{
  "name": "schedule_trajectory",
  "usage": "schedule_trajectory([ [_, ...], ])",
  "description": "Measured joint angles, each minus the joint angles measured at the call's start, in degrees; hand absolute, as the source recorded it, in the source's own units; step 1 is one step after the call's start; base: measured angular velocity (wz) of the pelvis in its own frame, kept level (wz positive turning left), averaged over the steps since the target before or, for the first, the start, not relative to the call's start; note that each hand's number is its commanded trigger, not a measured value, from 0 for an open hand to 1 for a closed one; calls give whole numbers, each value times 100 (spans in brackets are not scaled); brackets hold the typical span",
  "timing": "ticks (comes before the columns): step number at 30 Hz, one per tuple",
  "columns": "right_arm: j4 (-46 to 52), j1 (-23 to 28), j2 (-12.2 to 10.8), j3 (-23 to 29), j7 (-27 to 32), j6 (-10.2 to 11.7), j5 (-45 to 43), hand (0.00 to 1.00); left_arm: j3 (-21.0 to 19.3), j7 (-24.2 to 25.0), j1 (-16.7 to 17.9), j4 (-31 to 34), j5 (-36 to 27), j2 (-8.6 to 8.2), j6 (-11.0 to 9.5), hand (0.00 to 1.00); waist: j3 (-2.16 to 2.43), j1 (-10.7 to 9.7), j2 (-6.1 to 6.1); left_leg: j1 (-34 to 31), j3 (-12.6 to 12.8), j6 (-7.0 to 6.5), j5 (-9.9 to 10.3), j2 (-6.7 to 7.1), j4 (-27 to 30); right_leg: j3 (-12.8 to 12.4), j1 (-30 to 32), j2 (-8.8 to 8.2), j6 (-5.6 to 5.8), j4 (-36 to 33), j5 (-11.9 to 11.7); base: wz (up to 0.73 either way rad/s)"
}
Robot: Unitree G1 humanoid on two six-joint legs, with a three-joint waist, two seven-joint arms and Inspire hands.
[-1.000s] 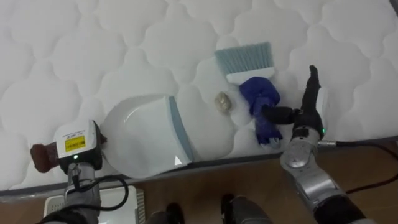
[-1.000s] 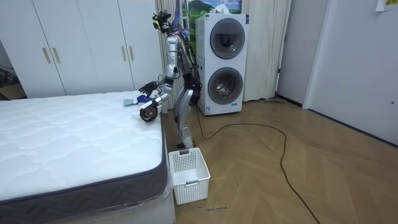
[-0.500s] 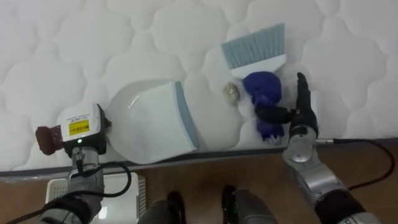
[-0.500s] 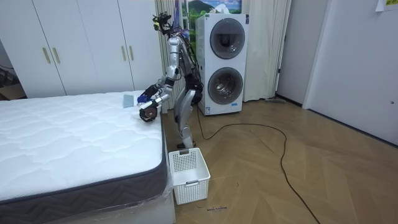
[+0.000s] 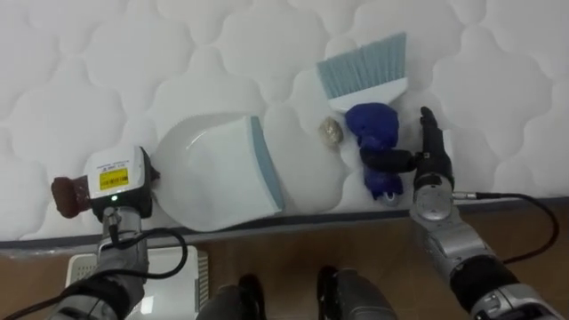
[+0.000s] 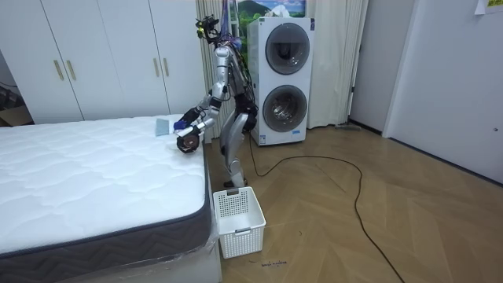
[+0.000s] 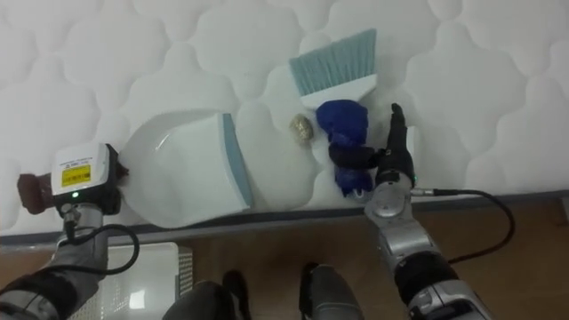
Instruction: Clean bed
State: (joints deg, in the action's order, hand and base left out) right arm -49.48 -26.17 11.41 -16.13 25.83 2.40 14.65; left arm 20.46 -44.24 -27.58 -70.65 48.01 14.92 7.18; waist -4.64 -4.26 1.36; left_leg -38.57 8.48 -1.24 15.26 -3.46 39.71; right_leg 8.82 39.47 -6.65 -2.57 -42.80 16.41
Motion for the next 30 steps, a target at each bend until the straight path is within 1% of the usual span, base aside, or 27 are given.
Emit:
schedule_trajectory([
  [3,-162,-130,12,0,-79,62,397,0,12,2,-75,0,-1,0,10,100,-7,-13,22,-29,-24,0,0,-1,-4,58,3,-15,-7,18,-4,3],
  [5,-184,-184,41,-9,-103,138,1000,0,26,1,-97,0,-1,-1,6,100,-9,-13,33,-34,-50,1,0,-1,4,76,-6,-6,-13,24,-7,2],
  [8,-187,-192,113,5,-199,183,1493,0,24,-3,-96,0,-1,0,1,100,-10,-13,38,-31,-77,2,-1,3,3,100,-25,-11,-16,27,-9,6],
  [9,-187,-194,162,60,-292,196,1700,0,21,-3,-97,0,0,0,1,100,-12,-9,41,-31,-79,2,-1,3,0,101,-26,-14,-16,33,-9,0],
  [11,-181,-193,180,140,-503,272,2146,0,0,-9,-100,0,93,2,-2,100,-18,-10,55,-32,-79,1,-1,-32,4,81,-29,-13,-16,41,-9,0],
  [12,-184,-193,185,185,-558,287,2231,0,-1,-15,-100,0,132,5,-5,100,-19,-10,61,-32,-78,1,-1,-35,4,81,-32,-12,-16,49,-10,-4],
  [14,-184,-193,198,334,-762,331,2620,0,-11,-18,-100,0,204,12,-5,100,-19,-15,103,-32,-78,2,-1,-76,13,84,-63,32,-29,117,-44,-8],
  [16,-191,-189,211,399,-890,348,2791,0,-15,-18,-113,0,298,14,-3,100,-17,-21,115,-31,-76,2,-1,-89,20,78,-63,48,-30,117,-63,-6],
  [19,-223,-188,219,407,-1033,384,2817,0,-20,-19,-128,1,403,13,0,100,-17,-22,130,-32,-76,8,-2,-97,35,77,-63,70,-45,118,-72,-2],
  [25,-217,-190,239,451,-1169,385,2816,0,-49,-18,-164,30,568,13,53,100,-13,-19,155,-34,-74,22,2,-96,9,91,-53,81,-61,142,-80,0],
  [30,-209,-190,246,453,-1225,405,2816,0,-50,-15,-170,35,568,14,63,100,-9,-14,162,-38,-63,31,-6,-102,-20,98,-54,91,-71,206,-105,-2],
])
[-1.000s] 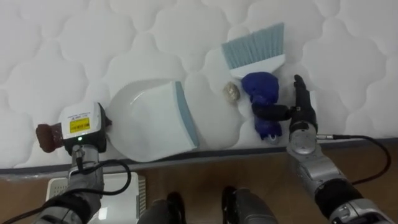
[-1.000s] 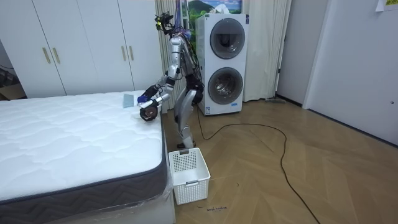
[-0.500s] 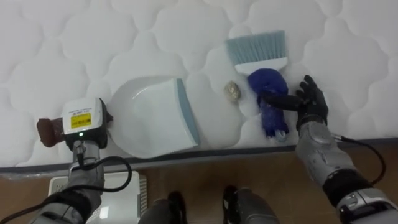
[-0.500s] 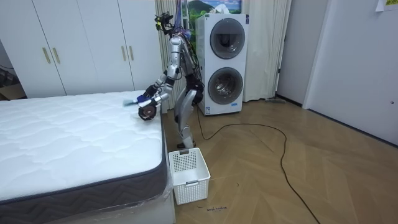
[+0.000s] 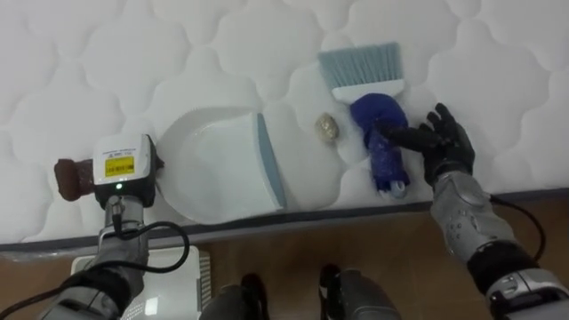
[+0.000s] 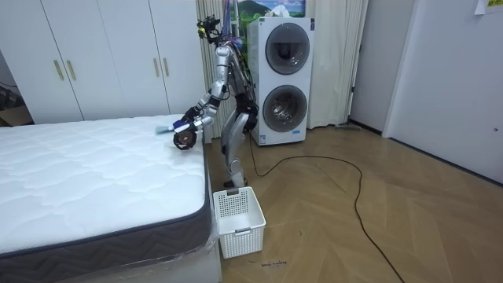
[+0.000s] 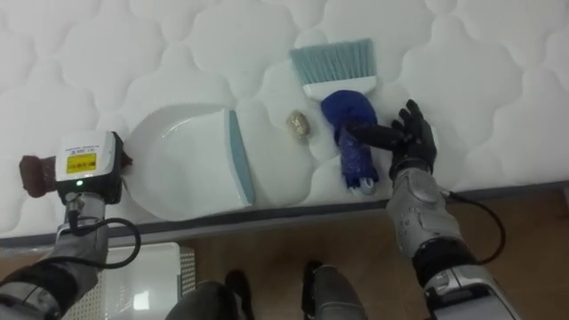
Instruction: Clean bed
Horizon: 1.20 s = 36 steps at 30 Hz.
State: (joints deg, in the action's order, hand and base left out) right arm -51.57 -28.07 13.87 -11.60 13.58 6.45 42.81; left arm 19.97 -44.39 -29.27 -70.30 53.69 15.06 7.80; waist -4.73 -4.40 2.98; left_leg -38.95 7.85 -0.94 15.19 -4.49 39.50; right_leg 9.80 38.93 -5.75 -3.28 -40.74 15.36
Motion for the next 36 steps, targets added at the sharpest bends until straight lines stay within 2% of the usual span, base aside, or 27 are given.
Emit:
schedule_trajectory([
  [10,-53,17,0,-89,0,13,-130,0,-3,0,3,-26,-2,-2,2,100,5,-3,-10,73,1,6,-5,18,-27,-16,-50,-6,6,2,-9,0],
  [20,-262,24,-18,-333,7,-89,-1821,0,-25,11,12,-32,35,1,3,100,4,-12,-26,125,-24,16,-14,15,-77,118,-173,-8,8,113,-9,1],
  [30,-474,-19,-22,-638,39,-117,-2469,0,66,149,16,-32,-179,-2,16,100,-4,7,-95,173,-29,21,-14,-7,-120,115,-234,65,13,202,-13,0],
  [36,-459,-64,-45,-760,211,-243,-2853,0,71,228,-7,-16,-184,-3,33,100,-6,8,-97,170,-17,22,-13,14,-190,116,-199,48,13,210,-13,0],
])
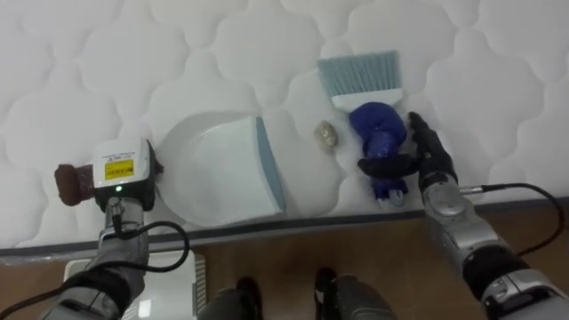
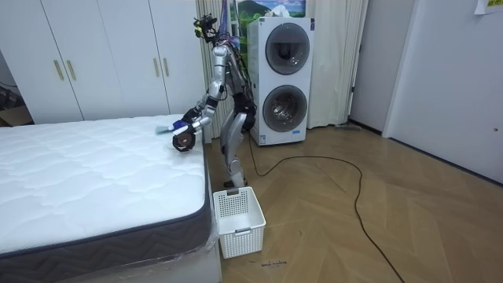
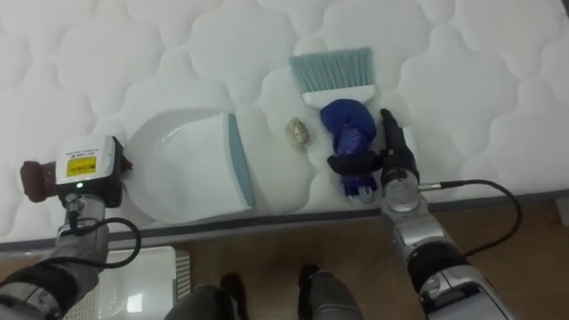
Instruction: Clean bed
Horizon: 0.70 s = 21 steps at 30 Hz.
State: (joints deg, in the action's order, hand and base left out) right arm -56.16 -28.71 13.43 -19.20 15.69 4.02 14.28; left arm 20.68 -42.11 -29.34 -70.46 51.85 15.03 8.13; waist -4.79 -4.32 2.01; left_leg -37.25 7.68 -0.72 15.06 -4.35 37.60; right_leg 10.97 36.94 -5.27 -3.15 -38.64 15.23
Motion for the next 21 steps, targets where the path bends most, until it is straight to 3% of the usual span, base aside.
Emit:
schedule_trajectory([
  [7,-47,3,-47,-22,131,-41,-557,0,-27,5,-2,13,4,-17,27,100,-4,22,4,-13,-26,6,-4,-9,-53,18,0,19,-6,83,-6,0],
  [8,-56,3,-54,-22,152,-41,-614,25,-27,5,-2,13,2,-20,27,100,-4,23,5,-15,-29,6,-4,-9,-61,24,-1,17,-5,97,-14,0],
  [9,-88,3,-76,-22,199,-56,-795,77,-30,4,-1,13,2,-23,28,100,-5,26,6,-17,-30,6,-4,-10,-59,30,-2,16,-4,100,-15,0],
  [10,-124,2,-104,-22,243,-84,-977,100,-31,4,-2,17,1,-21,28,100,-6,31,9,-21,-30,6,-4,-15,-47,40,-5,14,-4,99,-15,0],
  [14,-151,9,-108,-19,452,-166,-1387,100,-32,3,-9,18,0,-22,28,100,-9,38,14,-30,-29,6,-4,-23,-36,35,-12,16,1,109,-19,0],
  [19,-206,-90,281,-20,539,-389,-1966,100,-25,-12,-26,36,3,-19,24,100,-12,93,20,-29,-21,9,-3,-35,-19,22,-21,41,1,111,-22,0],
  [21,-230,-110,315,-19,641,-503,-2253,100,-25,-21,-26,92,0,-20,24,100,-12,146,20,-29,-23,16,-6,-43,-5,27,-21,47,1,115,-22,0],
])
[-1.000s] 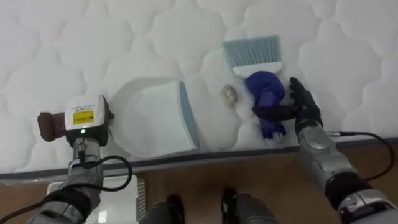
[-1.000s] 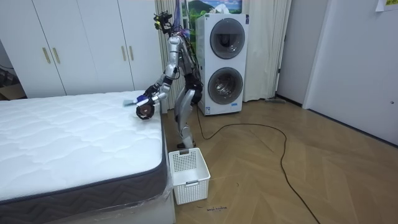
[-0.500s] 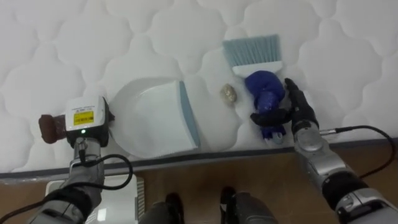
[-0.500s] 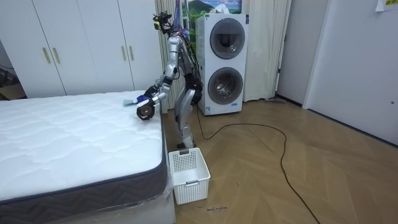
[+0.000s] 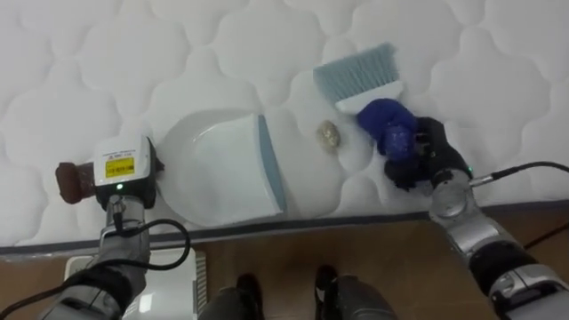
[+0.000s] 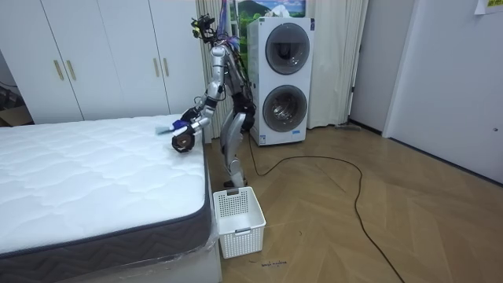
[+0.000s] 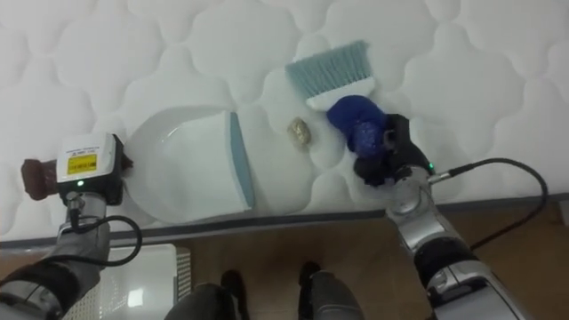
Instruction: Clean bed
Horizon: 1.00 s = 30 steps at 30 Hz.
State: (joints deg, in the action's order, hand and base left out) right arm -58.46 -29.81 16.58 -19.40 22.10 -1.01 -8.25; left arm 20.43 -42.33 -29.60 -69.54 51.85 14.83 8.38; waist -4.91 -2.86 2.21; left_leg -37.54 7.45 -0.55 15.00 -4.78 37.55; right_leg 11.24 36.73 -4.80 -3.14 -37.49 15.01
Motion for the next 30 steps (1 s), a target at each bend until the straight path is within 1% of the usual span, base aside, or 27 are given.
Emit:
schedule_trajectory([
  [3,-42,-14,-1,0,168,-131,-342,100,5,-1,0,41,-27,-18,0,100,-17,42,27,0,-8,5,2,-33,23,53,-34,-10,-2,-15,0,4],
  [6,-106,-17,-9,-24,179,-269,-548,100,14,-1,0,68,-45,-54,-1,100,-18,100,29,2,-3,8,0,-59,22,152,-54,-14,-3,-6,0,4],
  [8,-218,-15,-15,-95,183,-310,-591,100,14,0,3,67,-68,-97,-1,100,-21,159,25,17,-2,11,-2,-60,22,150,-66,-18,-4,-12,1,0],
  [11,-235,-12,-45,-155,223,-397,-567,100,14,1,6,52,-179,-98,-1,100,-27,165,15,19,-7,17,-5,-55,33,152,-79,-30,-5,-21,0,1],
  [14,-333,-17,-37,-189,230,-399,-582,100,16,9,6,31,-289,-95,2,100,-33,158,5,20,-6,16,-6,-50,61,146,-90,-40,-6,-37,0,0],
  [17,-426,-41,-43,-194,237,-407,-583,100,21,19,8,28,-290,-91,29,100,-53,165,-26,4,-11,14,-6,-47,102,151,-93,-48,-29,-17,15,0],
  [23,-450,-34,-72,-194,360,-408,-584,100,17,8,7,61,-246,-86,52,100,-54,159,-28,-46,-13,13,-6,-41,114,170,-61,-63,-32,-17,19,1],
  [25,-454,5,-89,-193,473,-409,-596,100,14,-27,4,60,-228,-85,59,100,-54,143,-28,-81,-15,13,-6,-45,127,214,-58,-72,-26,-18,23,9],
  [30,-457,11,-97,-181,660,-416,-1108,100,25,-159,4,60,-191,-87,92,100,-54,127,-28,-99,-15,10,-7,-29,131,254,-64,-107,-15,-58,30,3],
])
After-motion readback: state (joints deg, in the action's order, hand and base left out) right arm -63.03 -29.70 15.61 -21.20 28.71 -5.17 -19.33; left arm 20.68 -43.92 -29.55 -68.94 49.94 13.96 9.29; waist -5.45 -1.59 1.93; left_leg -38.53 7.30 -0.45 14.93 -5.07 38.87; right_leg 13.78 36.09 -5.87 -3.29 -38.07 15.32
